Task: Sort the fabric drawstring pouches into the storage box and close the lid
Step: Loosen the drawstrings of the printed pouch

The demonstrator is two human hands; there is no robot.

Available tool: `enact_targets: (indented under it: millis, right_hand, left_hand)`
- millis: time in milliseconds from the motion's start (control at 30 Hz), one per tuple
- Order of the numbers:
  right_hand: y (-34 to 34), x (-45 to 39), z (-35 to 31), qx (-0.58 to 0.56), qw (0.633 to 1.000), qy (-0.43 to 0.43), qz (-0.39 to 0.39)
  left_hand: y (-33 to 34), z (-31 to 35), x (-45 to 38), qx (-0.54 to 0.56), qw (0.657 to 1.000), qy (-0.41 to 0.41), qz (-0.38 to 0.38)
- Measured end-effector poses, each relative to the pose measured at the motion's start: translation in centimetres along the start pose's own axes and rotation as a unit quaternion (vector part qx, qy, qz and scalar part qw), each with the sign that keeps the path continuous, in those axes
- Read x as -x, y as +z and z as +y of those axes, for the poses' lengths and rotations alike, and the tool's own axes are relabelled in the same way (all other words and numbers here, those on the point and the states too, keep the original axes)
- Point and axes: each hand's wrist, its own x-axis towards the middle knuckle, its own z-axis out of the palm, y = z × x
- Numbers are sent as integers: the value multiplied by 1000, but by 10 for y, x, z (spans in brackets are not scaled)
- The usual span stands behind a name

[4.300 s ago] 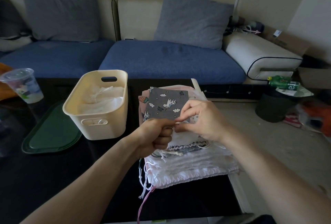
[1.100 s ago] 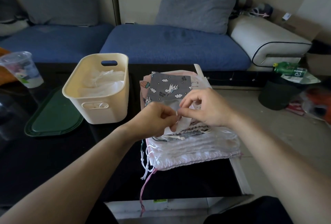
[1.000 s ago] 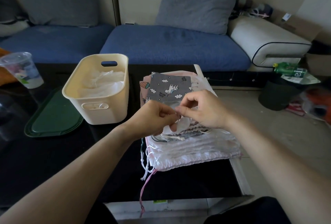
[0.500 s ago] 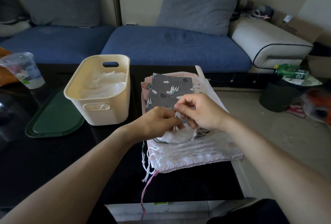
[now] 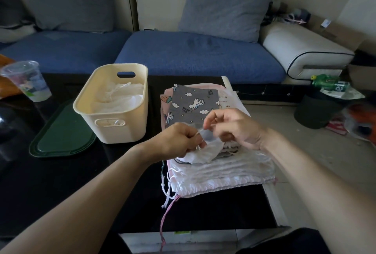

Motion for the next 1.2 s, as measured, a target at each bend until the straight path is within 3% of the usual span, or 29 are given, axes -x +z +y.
enact_targets:
  millis: [100,267,567,900,1033,1200]
  right_hand:
    - [3,-1,5,155,986,-56,13]
    - [15,-6,9,267,954,-105,82]
    - [26,0,-8,397,911,-113,3]
    - [24,-2,-2,367,925,-94,27]
    - [23,-6,0,254,958,-110,73]
    - [27,-9,2,151,972,-141,108]
  left_hand:
    - [-3,0,0,19,1000,-12,10]
    - [-6,-3,1,51,998,-36,-20]
    - [0,2,5,18,996,-53,-76]
    - [-4,6,7,25,995,-71,-65]
    - [-3,6,3,62,993,-96,32]
    - [-4,6,3,128,990,-57,32]
